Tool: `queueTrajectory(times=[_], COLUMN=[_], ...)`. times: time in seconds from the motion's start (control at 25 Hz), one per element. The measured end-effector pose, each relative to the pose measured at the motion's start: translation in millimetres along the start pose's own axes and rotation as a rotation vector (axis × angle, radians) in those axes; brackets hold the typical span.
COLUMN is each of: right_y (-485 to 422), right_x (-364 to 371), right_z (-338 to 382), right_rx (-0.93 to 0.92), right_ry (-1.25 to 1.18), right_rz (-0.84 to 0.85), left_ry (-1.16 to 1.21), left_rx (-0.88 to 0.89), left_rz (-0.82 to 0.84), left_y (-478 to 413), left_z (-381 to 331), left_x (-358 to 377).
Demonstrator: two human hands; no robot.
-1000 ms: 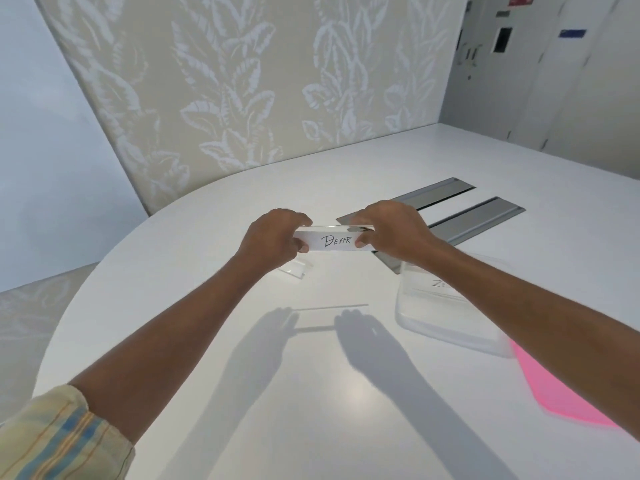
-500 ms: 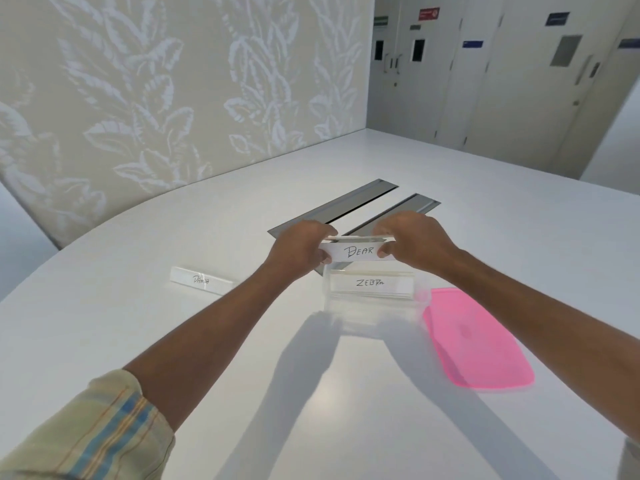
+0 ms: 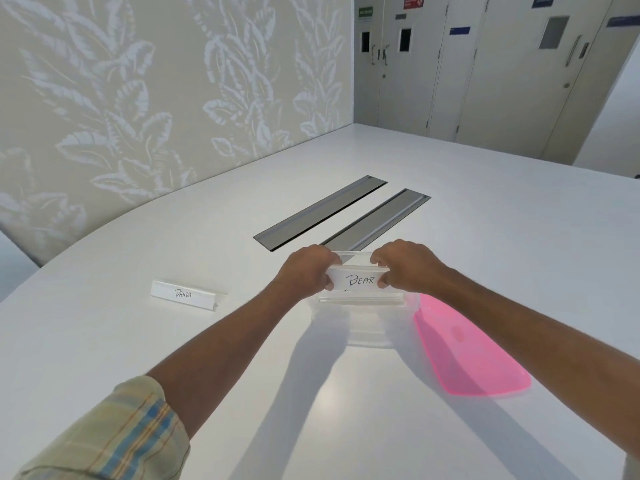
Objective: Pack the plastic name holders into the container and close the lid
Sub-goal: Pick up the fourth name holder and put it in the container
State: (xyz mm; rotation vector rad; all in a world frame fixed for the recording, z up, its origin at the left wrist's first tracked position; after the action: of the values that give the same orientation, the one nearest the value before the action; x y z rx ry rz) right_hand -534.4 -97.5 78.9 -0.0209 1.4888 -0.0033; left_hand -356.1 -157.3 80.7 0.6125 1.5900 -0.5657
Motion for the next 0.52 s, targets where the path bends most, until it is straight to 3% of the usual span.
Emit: queueTrajectory(times=[0.52], right_y=[-10.1], right_x=[61.6], right_z=[2.6], right_rx=[-0.05], right_ry=[0.07], right_rz=[0.32], left_ry=[-0.025], left_rx=[0.066], left_rz=[0.263], left_y=[-31.3], left_z=[-3.0], left_x=[65.1])
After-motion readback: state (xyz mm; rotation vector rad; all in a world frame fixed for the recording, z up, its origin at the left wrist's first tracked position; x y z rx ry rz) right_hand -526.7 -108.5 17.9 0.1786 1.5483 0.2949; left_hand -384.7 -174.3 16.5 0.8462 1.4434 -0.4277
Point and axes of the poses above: each hand's wrist, its own y-axis away from the middle knuckle, its own x-axis out of the palm, z = x × y, the point moved 7 cm from there along -y, towards the middle knuckle, and after that the axes turned 1 degree about -x, right-handed, at the moved point
